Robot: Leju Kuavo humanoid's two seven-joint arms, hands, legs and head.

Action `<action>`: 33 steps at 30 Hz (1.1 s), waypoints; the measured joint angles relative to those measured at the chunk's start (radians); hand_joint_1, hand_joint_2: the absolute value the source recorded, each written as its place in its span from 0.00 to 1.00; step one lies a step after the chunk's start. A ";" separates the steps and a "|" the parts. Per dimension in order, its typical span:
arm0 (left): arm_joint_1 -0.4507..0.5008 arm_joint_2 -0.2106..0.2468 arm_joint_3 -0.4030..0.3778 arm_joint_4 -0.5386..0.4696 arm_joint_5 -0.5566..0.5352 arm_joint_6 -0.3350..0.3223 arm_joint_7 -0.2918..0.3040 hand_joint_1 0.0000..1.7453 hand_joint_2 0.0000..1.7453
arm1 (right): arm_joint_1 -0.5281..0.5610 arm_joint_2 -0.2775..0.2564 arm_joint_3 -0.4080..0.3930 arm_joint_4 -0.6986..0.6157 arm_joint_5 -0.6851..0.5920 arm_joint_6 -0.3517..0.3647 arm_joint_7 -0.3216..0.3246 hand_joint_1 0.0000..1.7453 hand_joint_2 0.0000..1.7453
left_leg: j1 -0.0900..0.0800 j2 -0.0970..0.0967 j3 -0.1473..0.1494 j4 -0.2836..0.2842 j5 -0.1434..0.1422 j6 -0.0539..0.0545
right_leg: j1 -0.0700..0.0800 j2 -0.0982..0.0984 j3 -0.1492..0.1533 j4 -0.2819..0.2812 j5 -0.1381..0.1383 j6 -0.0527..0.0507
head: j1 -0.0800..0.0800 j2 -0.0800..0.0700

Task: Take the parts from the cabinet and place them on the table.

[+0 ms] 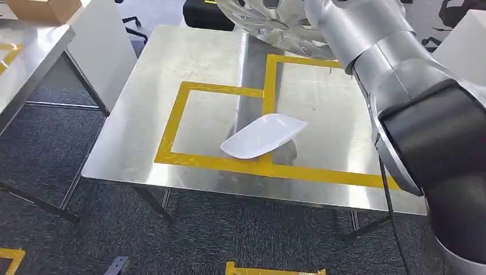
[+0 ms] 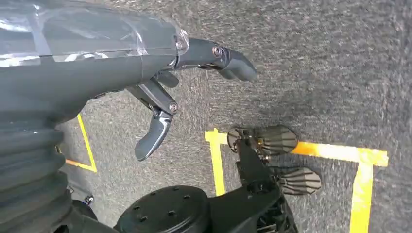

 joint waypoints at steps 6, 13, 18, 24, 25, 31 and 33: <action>0.004 -0.010 0.031 0.004 -0.027 -0.002 0.013 0.00 1.00 | 0.000 0.004 0.028 0.000 0.055 0.027 0.028 1.00 1.00 | 0.000 0.001 0.000 0.000 0.000 0.000 | 0.000 0.000 0.000 0.000 0.000 0.000 | -0.001 0.000; 0.020 -0.022 0.072 0.005 -0.074 -0.001 0.024 0.00 1.00 | 0.000 0.004 0.047 0.000 0.110 0.081 0.074 1.00 1.00 | 0.000 0.001 0.001 0.000 0.000 0.000 | 0.000 0.001 0.000 0.000 0.000 0.000 | -0.001 0.000; 0.024 -0.032 0.097 0.007 -0.098 -0.011 0.024 0.00 1.00 | -0.007 -0.015 0.053 0.000 0.115 0.098 0.100 1.00 1.00 | 0.000 -0.003 0.000 0.000 0.000 0.000 | 0.000 0.000 0.000 0.000 0.000 0.000 | -0.001 0.000; 0.029 -0.039 0.122 0.012 -0.112 -0.022 0.024 0.00 1.00 | -0.021 -0.046 0.060 0.001 0.113 0.101 0.114 1.00 1.00 | -0.001 -0.008 0.000 0.000 0.000 0.000 | 0.000 0.000 0.000 0.000 0.000 0.000 | 0.000 0.000; 0.030 -0.040 0.125 0.013 -0.115 -0.023 0.024 0.00 1.00 | -0.022 -0.052 0.061 0.003 0.109 0.103 0.119 1.00 1.00 | -0.001 -0.009 0.000 0.000 0.000 0.000 | 0.000 0.000 0.000 0.000 0.000 0.000 | -0.001 0.000; 0.040 -0.044 0.154 0.013 -0.135 -0.034 0.050 0.00 1.00 | -0.034 -0.085 0.062 0.006 0.084 0.115 0.123 1.00 1.00 | -0.001 -0.014 0.000 0.000 0.000 0.000 | 0.000 -0.003 0.000 0.000 0.000 0.000 | -0.001 0.000; 0.046 -0.044 0.165 0.010 -0.140 -0.034 0.057 0.00 1.00 | -0.040 -0.091 0.061 0.006 0.062 0.112 0.102 1.00 1.00 | -0.001 -0.014 0.000 0.000 0.000 0.000 | 0.000 -0.003 0.000 0.000 0.000 0.000 | -0.001 0.000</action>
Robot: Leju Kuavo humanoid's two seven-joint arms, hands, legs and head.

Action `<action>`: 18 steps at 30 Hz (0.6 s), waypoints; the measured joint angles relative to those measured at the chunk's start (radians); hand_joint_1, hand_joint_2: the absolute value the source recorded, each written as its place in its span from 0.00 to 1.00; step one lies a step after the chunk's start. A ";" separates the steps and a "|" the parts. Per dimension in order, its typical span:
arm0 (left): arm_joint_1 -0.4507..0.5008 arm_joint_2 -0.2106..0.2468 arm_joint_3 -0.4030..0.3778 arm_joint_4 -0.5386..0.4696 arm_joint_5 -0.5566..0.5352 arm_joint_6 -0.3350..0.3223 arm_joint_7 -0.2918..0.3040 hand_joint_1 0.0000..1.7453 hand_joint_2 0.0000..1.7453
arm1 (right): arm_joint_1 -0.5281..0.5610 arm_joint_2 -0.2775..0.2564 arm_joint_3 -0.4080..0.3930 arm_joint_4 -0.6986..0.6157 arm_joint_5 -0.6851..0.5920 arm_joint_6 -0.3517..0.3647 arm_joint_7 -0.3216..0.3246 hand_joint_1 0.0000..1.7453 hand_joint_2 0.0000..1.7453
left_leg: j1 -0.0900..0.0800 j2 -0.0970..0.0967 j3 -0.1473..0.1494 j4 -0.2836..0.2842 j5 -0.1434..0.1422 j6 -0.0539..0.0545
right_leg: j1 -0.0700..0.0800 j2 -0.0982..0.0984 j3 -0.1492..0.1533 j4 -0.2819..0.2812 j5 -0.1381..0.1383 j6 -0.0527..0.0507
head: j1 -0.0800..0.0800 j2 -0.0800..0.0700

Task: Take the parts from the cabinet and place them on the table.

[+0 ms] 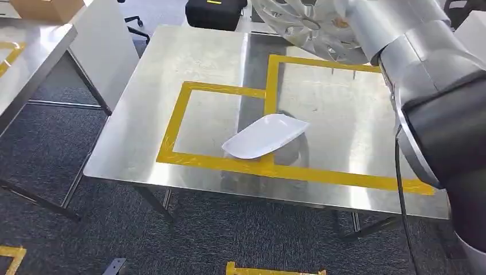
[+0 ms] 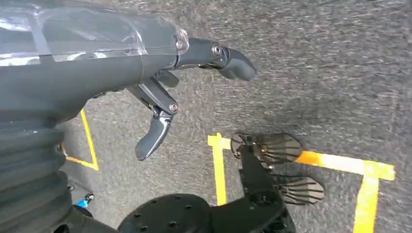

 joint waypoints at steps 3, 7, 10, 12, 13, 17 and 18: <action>0.005 0.000 0.010 -0.002 -0.012 -0.004 0.003 0.00 1.00 | -0.006 -0.002 -0.012 0.000 -0.039 0.000 -0.034 1.00 1.00 | 0.000 0.001 0.000 0.000 0.000 0.000 | 0.000 0.000 0.000 0.000 0.000 0.000 | 0.001 0.000; 0.008 0.000 0.023 -0.005 -0.015 -0.007 0.003 0.00 1.00 | -0.011 -0.002 -0.023 0.000 -0.051 0.003 -0.043 1.00 1.00 | 0.000 0.001 0.000 0.000 0.000 0.000 | 0.000 0.000 0.000 0.000 0.000 0.000 | 0.000 0.000; 0.008 0.000 0.031 -0.008 -0.024 -0.012 -0.001 0.00 1.00 | -0.015 -0.002 -0.029 -0.001 -0.068 0.003 -0.060 1.00 1.00 | 0.000 0.002 0.000 0.000 0.000 0.000 | 0.000 0.000 0.000 0.000 0.000 0.000 | -0.001 0.000; 0.008 0.000 0.033 -0.008 -0.035 -0.023 -0.010 0.00 1.00 | -0.017 -0.001 -0.040 -0.001 -0.076 0.003 -0.075 1.00 1.00 | 0.000 0.002 0.000 0.000 0.000 0.000 | 0.000 0.000 0.000 0.000 0.000 0.000 | -0.001 0.000; 0.008 0.000 0.037 -0.008 -0.042 -0.030 -0.016 0.00 1.00 | -0.019 0.000 -0.044 -0.001 -0.084 0.003 -0.084 1.00 1.00 | 0.000 0.003 0.000 0.000 0.000 0.000 | 0.000 0.000 0.000 0.000 0.000 0.000 | -0.001 0.000; 0.009 0.000 0.048 -0.008 -0.068 -0.049 -0.031 0.00 1.00 | -0.030 0.000 -0.065 -0.001 -0.131 0.008 -0.116 1.00 1.00 | 0.000 0.004 0.001 0.000 0.000 0.000 | 0.000 0.001 0.000 0.000 0.000 0.000 | -0.001 0.000; 0.009 0.000 0.051 -0.008 -0.073 -0.054 -0.035 0.00 1.00 | -0.033 0.000 -0.074 -0.001 -0.139 0.009 -0.123 1.00 1.00 | 0.000 0.004 0.001 0.000 0.000 0.000 | 0.000 0.001 0.000 0.000 0.000 0.000 | -0.001 0.000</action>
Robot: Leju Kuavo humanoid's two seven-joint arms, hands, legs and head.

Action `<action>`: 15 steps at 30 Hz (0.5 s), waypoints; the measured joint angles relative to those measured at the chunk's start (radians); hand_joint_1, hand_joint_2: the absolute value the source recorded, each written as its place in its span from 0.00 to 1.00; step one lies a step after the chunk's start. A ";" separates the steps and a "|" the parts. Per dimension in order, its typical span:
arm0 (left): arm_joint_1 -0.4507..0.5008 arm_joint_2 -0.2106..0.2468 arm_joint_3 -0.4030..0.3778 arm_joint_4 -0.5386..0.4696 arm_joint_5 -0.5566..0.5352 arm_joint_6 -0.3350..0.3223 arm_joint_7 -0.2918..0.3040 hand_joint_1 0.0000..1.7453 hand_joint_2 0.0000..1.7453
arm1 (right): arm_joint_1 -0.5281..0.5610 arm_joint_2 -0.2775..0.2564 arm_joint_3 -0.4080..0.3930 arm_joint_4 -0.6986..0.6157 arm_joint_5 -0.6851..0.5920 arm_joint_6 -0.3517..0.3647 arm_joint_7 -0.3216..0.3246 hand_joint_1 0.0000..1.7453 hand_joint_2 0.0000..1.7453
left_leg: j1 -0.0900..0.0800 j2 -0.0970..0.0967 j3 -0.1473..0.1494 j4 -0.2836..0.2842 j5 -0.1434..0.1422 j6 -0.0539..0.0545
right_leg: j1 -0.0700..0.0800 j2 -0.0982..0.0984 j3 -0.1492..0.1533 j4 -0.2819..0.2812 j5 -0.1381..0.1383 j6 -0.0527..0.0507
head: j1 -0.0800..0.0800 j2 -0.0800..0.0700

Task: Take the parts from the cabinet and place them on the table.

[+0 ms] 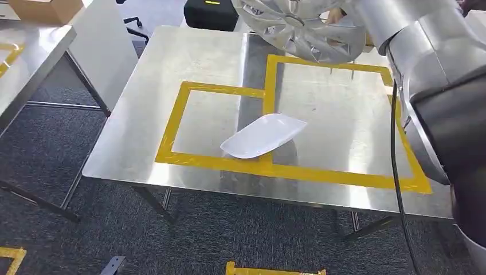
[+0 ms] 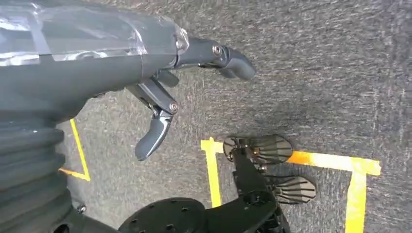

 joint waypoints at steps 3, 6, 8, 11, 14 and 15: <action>0.000 0.000 0.005 0.001 -0.013 -0.009 -0.008 0.00 1.00 | -0.007 -0.002 -0.017 0.000 -0.016 0.004 -0.011 1.00 1.00 | 0.000 0.000 0.000 0.000 0.000 0.000 | 0.000 0.000 0.000 0.000 0.000 0.000 | 0.000 0.000; 0.000 0.000 0.008 0.003 -0.035 -0.024 -0.021 0.00 1.00 | -0.016 -0.011 -0.029 0.000 -0.028 0.015 -0.009 1.00 1.00 | 0.000 -0.001 0.000 0.000 0.000 0.000 | 0.000 0.000 0.000 0.000 0.000 0.000 | 0.000 0.000; -0.001 -0.001 0.014 0.006 -0.049 -0.029 -0.029 0.00 1.00 | -0.020 -0.020 -0.041 0.000 -0.029 0.024 0.001 1.00 1.00 | 0.000 -0.002 0.000 0.000 0.000 0.000 | 0.000 0.000 0.000 0.000 0.000 0.000 | 0.000 0.000; -0.001 -0.003 0.022 0.010 -0.066 -0.039 -0.035 0.00 1.00 | -0.020 -0.040 -0.048 0.000 -0.029 0.034 0.034 1.00 1.00 | 0.000 -0.005 0.000 0.000 0.000 0.000 | 0.000 -0.001 0.000 0.000 0.000 0.000 | 0.000 0.000; -0.001 -0.006 0.030 0.014 -0.074 -0.039 -0.038 0.00 1.00 | -0.019 -0.064 -0.050 0.000 -0.029 0.034 0.043 1.00 1.00 | -0.001 -0.006 0.000 0.000 0.000 0.000 | 0.000 -0.003 0.000 0.000 0.000 0.000 | 0.001 0.000; -0.001 -0.007 0.031 0.016 -0.077 -0.039 -0.038 0.00 1.00 | -0.019 -0.071 -0.050 0.000 -0.027 0.036 0.050 1.00 1.00 | -0.001 -0.006 0.000 0.000 0.000 0.000 | -0.001 -0.003 0.000 0.000 0.000 0.000 | 0.001 0.000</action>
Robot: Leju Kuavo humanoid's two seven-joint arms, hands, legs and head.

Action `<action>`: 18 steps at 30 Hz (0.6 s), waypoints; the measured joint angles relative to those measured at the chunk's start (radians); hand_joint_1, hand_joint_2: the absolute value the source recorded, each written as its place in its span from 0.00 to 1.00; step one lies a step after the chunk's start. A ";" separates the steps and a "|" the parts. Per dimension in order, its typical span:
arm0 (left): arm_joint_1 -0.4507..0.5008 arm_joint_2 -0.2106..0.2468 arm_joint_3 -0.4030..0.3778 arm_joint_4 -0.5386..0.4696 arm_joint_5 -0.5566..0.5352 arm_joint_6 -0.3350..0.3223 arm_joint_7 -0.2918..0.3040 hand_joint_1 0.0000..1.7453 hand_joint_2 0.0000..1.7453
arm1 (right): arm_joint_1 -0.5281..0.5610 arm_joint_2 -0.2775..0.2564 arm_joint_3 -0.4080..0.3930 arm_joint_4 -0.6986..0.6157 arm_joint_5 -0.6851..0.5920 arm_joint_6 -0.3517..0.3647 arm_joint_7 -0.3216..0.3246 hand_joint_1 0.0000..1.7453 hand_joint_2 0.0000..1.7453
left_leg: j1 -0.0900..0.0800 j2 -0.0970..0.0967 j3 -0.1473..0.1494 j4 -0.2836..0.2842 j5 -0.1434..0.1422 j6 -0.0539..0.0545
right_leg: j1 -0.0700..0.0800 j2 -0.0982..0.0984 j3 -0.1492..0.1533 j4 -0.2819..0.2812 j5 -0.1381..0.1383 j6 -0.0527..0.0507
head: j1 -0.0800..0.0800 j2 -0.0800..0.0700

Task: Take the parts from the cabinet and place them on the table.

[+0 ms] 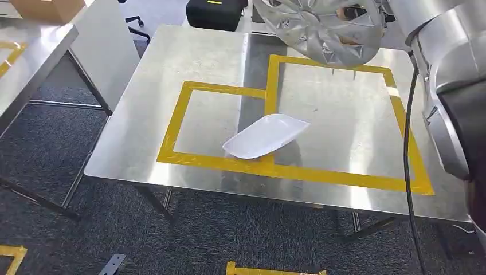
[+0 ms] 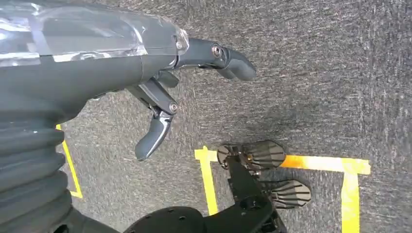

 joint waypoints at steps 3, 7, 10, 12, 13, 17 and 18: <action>0.000 -0.003 0.008 0.003 -0.012 -0.001 0.000 0.00 1.00 | 0.004 -0.017 0.000 0.000 0.013 0.007 0.038 1.00 1.00 | -0.001 -0.001 0.000 0.000 0.000 0.000 | 0.000 0.000 0.000 0.000 0.000 0.000 | -0.002 0.000; 0.000 -0.008 0.023 0.007 -0.037 -0.003 0.011 0.00 1.00 | 0.022 -0.056 0.001 0.001 0.043 0.009 0.078 1.00 1.00 | -0.001 -0.007 0.000 0.000 0.000 0.000 | -0.001 -0.005 0.000 0.000 0.000 -0.001 | -0.001 0.000; 0.000 -0.011 0.032 0.010 -0.051 -0.002 0.022 0.00 1.00 | 0.043 -0.085 0.002 0.001 0.061 0.007 0.099 1.00 1.00 | -0.002 -0.007 0.000 0.000 0.000 0.001 | -0.002 -0.005 0.000 0.000 -0.001 0.000 | -0.001 0.000; 0.000 -0.015 0.040 0.013 -0.055 -0.001 0.027 0.00 1.00 | 0.058 -0.101 0.004 0.001 0.064 0.006 0.102 1.00 1.00 | -0.002 -0.007 0.000 0.000 0.000 0.001 | -0.002 -0.005 0.000 0.000 -0.001 0.000 | -0.001 0.000; 0.000 -0.016 0.043 0.014 -0.056 0.000 0.027 0.00 1.00 | 0.065 -0.108 0.005 0.001 0.065 0.006 0.102 1.00 1.00 | -0.003 -0.007 0.000 0.000 0.000 0.001 | -0.002 -0.005 0.000 0.000 -0.001 0.000 | 0.000 0.000; 0.000 -0.020 0.048 0.018 -0.058 0.000 0.029 0.00 1.00 | 0.078 -0.127 0.008 0.001 0.066 0.005 0.102 1.00 1.00 | -0.004 -0.005 0.000 0.000 0.000 0.001 | -0.004 -0.005 0.000 0.000 -0.001 0.001 | 0.000 0.000; 0.000 -0.021 0.049 0.018 -0.058 0.000 0.029 0.00 1.00 | 0.079 -0.130 0.008 0.001 0.066 0.005 0.102 1.00 1.00 | -0.004 -0.005 0.000 0.000 0.000 0.001 | -0.005 -0.005 0.000 0.000 -0.002 0.002 | -0.001 0.000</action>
